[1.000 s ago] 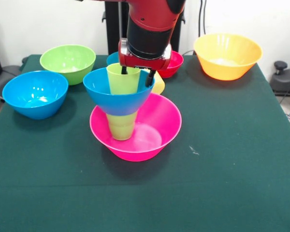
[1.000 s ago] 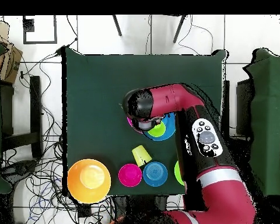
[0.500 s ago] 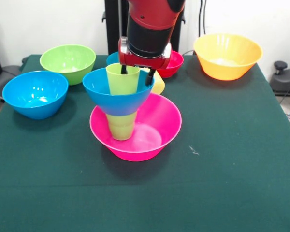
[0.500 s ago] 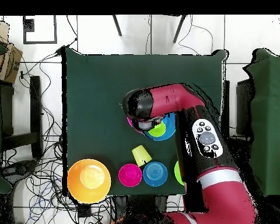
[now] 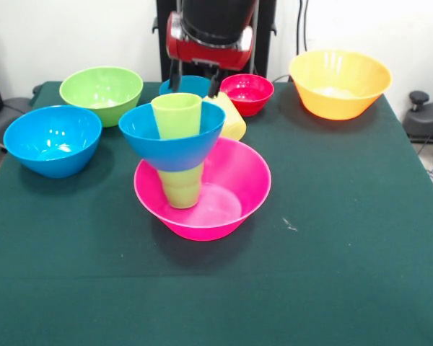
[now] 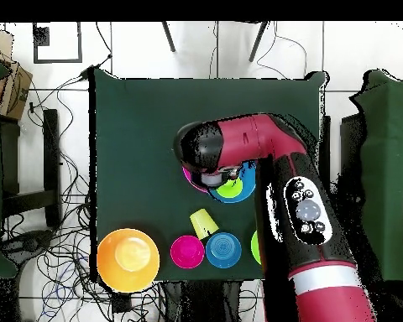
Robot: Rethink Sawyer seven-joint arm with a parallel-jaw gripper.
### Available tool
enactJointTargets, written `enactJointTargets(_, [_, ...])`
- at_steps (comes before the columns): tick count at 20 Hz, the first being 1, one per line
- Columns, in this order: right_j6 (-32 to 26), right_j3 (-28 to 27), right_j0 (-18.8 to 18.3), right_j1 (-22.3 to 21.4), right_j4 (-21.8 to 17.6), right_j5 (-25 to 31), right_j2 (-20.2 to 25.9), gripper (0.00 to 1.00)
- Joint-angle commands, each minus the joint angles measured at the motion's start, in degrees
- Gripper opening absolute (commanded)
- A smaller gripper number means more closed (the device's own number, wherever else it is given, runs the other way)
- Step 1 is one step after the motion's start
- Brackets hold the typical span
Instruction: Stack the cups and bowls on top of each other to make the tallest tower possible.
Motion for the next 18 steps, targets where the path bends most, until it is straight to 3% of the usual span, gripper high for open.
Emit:
enactJointTargets(1, [-11.7, -2.1, 0.8, -1.9, 0.2, 10.0, 2.3, 1.0])
enactJointTargets(9, [-10.7, -4.9, 1.7, -2.0, 0.3, 14.4, 3.1, 1.0])
enactJointTargets(13, [-4.4, -3.8, 3.8, -0.8, 1.6, 11.1, 2.9, 1.0])
enactJointTargets(18, [2.0, -7.5, 7.5, 3.7, 1.1, 8.3, 1.9, 1.0])
